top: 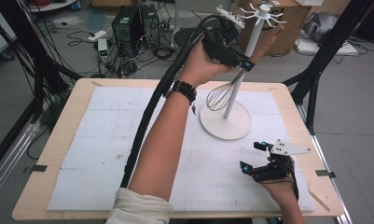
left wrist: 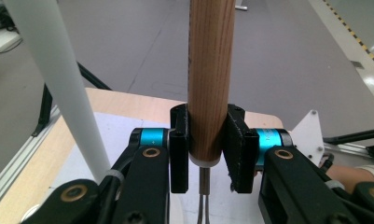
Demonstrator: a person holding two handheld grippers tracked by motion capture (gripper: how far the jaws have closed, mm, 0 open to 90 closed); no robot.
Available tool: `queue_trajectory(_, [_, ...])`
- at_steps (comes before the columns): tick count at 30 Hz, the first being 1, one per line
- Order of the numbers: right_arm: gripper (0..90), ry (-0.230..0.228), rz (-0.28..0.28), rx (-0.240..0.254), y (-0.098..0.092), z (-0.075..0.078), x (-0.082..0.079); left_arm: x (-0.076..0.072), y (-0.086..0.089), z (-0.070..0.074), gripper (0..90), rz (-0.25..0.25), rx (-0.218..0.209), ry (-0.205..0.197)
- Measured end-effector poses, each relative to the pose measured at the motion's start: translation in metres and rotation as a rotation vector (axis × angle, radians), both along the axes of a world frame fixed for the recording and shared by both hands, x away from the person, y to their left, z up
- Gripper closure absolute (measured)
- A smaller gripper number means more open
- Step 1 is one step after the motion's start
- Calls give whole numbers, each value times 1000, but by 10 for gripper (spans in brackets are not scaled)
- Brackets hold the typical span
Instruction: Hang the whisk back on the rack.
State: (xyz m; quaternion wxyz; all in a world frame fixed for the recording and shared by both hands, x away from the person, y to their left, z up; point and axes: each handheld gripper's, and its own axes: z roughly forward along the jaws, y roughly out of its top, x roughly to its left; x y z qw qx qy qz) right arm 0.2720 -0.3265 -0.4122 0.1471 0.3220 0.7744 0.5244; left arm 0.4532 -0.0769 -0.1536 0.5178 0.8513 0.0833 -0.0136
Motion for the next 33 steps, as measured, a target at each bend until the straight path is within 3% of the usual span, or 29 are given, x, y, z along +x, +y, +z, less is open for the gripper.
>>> queue_trajectory(5, [3, -1, 2, 7, 0, 0, 0, 7, 0, 4, 735, 12, -4, -2])
queue_trajectory(16, [3, 0, 4, 4, -1, 1, 0, 18, -1, -7, 734, 29, 12, 32])
queue_trajectory(24, [3, -3, 7, 2, -1, 1, -1, 22, -2, -12, 728, 52, 21, 35])
queue_trajectory(29, [3, -2, 8, -1, -1, 2, -1, 21, 3, -19, 599, 90, 19, 49])
queue_trajectory(33, [3, -4, 9, 2, -1, 3, -2, 21, 15, -27, 501, 114, 46, 53])
